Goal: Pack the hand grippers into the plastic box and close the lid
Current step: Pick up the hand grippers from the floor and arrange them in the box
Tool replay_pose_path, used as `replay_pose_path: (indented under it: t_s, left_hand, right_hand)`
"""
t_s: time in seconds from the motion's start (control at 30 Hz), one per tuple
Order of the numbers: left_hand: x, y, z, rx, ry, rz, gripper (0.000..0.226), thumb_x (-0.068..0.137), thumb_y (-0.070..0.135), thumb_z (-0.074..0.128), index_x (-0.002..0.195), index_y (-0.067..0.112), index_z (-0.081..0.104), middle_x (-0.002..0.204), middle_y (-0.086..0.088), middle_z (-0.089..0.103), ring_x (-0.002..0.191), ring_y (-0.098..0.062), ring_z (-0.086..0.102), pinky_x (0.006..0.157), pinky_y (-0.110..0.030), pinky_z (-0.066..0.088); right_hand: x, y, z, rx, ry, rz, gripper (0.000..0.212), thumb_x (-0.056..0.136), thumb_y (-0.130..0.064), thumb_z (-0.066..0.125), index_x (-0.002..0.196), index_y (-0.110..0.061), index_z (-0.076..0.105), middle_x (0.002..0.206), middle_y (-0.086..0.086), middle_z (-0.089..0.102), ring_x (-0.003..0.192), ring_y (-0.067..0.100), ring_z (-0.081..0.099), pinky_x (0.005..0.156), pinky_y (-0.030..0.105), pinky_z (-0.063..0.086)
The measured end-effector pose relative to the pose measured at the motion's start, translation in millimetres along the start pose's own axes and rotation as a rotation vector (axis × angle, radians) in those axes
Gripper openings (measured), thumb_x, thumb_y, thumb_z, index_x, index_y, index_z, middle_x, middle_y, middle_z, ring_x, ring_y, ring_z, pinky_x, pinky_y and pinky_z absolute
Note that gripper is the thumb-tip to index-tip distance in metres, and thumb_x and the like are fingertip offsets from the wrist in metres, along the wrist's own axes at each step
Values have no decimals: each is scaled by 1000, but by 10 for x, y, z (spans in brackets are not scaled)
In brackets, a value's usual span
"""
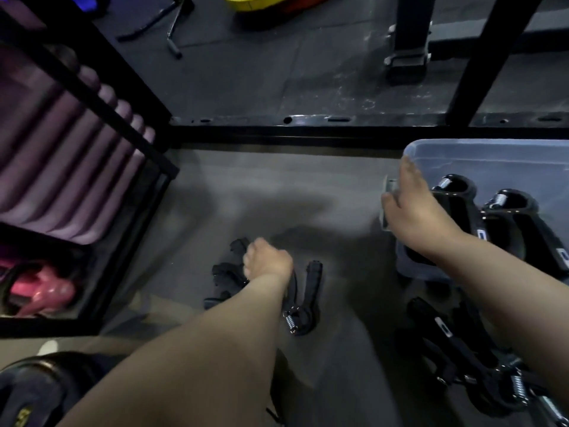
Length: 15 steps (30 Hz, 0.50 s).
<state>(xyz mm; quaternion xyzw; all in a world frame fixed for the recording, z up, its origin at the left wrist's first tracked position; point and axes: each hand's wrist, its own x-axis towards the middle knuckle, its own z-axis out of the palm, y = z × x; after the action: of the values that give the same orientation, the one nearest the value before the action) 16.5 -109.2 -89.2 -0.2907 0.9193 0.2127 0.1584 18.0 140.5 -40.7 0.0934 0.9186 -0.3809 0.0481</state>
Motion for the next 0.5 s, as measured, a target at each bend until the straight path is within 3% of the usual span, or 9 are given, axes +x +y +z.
replay_pose_path:
  t_s: [0.13,0.37,0.5]
  left_hand:
    - [142,-328,-66,136,-70,-201,53,88,26,51,137,12,37,147,-12,34,136,-31,28,111,-43,22]
    - [332,-450,8,384,-118,-137,45,89,34,50,129,18,37,141,-8,45,132,-29,31,106,-45,20]
    - [376,-490,-20,429,-74,-92,54,89,45,53,130,15,35,139,-11,49,133,-31,31,107,-46,19]
  right_hand:
    - [14,-10,61,-19,36,31,71,101,-24,39,156,-10,-4,164,5,-8,150,16,-6,114,25,1]
    - [-3,19,58,-37,47,6,73,101,-26,40,156,-13,-6,164,3,-9,150,12,-6,112,21,1]
    - [-31,29,47,-24,35,1,74,101,-26,40,156,-16,-9,163,0,-12,149,9,-8,111,20,-1]
